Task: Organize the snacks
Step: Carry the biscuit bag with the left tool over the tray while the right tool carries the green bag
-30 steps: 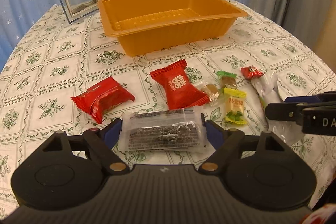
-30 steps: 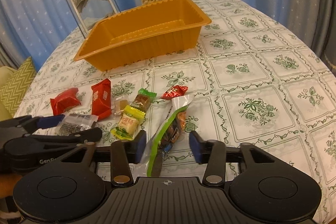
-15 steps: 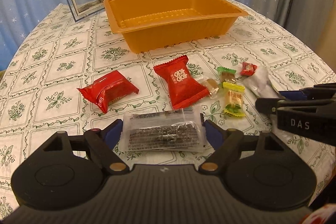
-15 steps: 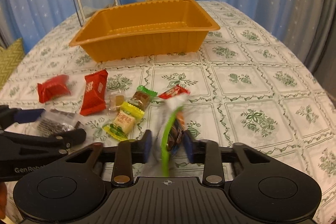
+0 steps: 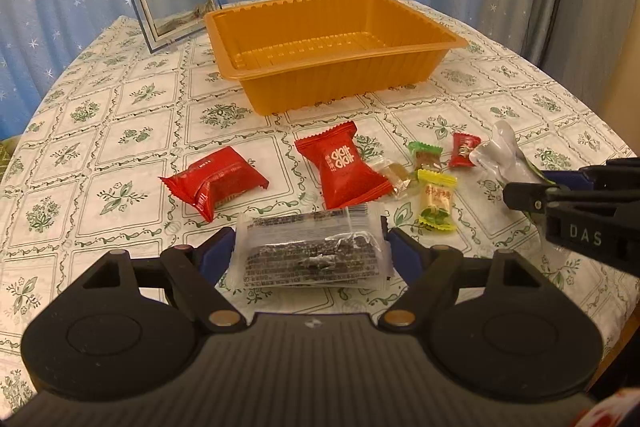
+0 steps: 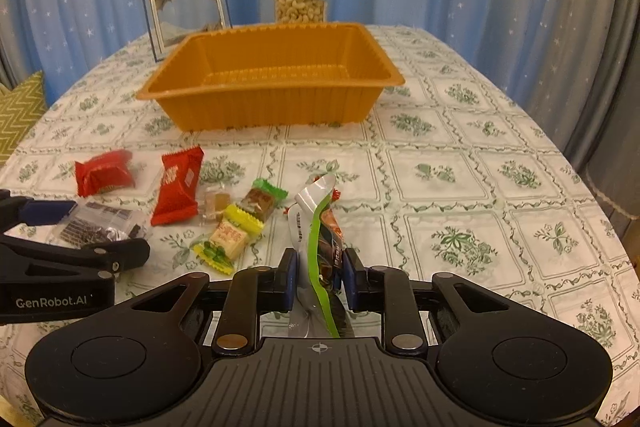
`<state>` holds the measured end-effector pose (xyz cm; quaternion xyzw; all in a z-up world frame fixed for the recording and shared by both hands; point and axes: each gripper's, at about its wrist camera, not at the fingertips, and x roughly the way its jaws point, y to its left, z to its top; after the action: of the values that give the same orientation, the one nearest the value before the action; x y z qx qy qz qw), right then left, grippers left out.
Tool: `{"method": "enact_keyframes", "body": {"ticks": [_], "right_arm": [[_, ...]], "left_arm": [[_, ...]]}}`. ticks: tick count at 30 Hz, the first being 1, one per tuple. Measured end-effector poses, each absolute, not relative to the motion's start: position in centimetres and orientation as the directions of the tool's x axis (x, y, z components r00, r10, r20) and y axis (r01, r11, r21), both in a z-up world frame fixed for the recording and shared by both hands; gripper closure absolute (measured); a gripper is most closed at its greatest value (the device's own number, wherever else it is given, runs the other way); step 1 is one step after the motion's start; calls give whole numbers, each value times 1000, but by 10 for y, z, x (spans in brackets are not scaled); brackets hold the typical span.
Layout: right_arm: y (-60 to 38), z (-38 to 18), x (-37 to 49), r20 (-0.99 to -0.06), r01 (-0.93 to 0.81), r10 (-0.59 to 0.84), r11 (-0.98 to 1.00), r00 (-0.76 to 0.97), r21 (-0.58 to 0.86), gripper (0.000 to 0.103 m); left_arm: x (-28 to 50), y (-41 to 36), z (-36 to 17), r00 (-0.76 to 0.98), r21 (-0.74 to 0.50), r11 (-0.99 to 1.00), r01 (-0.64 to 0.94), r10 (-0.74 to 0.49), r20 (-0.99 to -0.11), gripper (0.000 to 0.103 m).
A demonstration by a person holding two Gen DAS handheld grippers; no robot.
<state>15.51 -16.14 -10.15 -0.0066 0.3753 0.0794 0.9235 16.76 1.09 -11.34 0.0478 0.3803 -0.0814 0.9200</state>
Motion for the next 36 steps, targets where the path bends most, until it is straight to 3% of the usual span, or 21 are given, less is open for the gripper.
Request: {"method": "enact_keyframes", "body": {"ticks": [19, 36], "right_arm": [[-166, -61, 161, -626, -170, 199, 980, 754, 107, 79], [-174, -20, 227, -540, -221, 231, 972, 810, 85, 79]], "left_arm": [[162, 14, -69, 774, 41, 986, 160, -99, -625, 23], [211, 6, -33, 826, 27, 985, 170, -127, -549, 23]]}}
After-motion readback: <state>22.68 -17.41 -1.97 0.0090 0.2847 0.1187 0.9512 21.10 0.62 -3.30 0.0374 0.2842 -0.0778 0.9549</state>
